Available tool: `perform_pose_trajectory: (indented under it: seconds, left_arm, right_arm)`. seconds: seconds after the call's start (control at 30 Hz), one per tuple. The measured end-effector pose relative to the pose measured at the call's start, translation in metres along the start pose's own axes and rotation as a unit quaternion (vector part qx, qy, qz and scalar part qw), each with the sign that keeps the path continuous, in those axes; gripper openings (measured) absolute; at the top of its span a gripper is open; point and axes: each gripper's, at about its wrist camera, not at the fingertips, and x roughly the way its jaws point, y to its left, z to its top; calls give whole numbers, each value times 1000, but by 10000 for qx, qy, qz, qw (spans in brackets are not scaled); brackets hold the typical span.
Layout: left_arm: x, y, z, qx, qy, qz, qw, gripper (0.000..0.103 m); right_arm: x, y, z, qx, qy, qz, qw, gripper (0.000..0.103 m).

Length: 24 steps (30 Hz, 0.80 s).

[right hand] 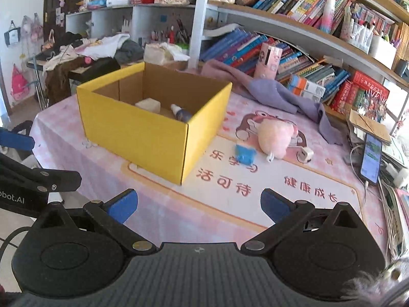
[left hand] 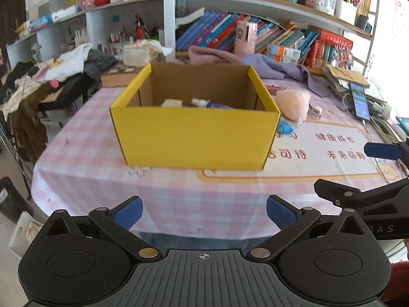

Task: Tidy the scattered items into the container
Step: 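Move both open tools back toward the plush toy and charger plugs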

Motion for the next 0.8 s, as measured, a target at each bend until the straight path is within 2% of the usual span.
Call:
perform_pose_trajectory:
  seconds: [0.27,0.8]
  left_arm:
    - [10,-8,-6,4,292,14,9996,103]
    - [32,-49,7,461,456,-461,9968,103]
  right_arm:
    - [0,-6,-7,17,281,-68,9996,103]
    - [-4,-42,-24,376,561,-565,9961,103]
